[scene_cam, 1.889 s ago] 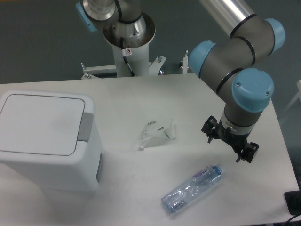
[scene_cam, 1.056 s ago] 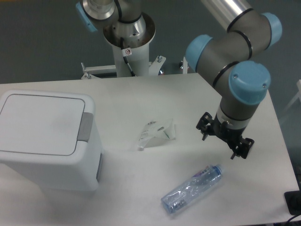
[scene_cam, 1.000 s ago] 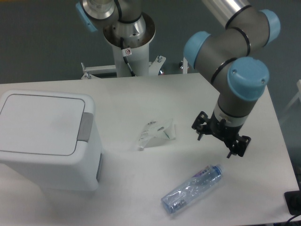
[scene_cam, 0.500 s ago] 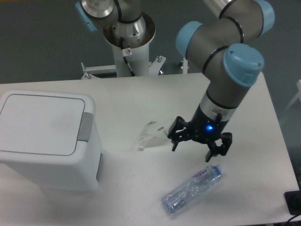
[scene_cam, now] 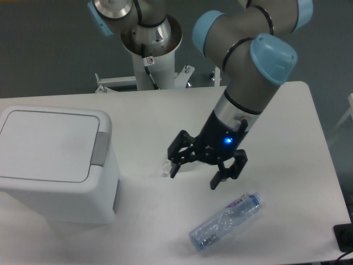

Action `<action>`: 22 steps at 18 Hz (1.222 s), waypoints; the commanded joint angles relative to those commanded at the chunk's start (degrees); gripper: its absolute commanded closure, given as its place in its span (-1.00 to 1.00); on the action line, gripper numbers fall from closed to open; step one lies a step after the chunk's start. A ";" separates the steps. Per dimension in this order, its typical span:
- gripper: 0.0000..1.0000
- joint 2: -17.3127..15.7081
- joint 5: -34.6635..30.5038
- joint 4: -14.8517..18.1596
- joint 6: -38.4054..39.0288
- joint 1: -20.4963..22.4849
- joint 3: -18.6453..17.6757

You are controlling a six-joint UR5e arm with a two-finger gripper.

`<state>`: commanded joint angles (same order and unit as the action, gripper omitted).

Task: Open the trash can
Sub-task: 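Move the open gripper over the table toward the trash can's grey lid tab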

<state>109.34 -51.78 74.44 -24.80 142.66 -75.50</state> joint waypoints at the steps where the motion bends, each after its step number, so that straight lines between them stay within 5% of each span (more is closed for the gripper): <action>1: -1.00 -0.35 1.23 -0.17 1.76 -1.05 0.09; 5: -1.00 -1.58 1.77 -0.88 4.59 -3.34 -0.87; 12: -1.00 -10.19 -3.50 -2.29 4.59 -3.44 -10.36; 22: -1.00 -8.44 -4.91 -6.33 4.50 -7.56 -11.25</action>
<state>100.90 -56.69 68.12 -20.30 135.09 -86.75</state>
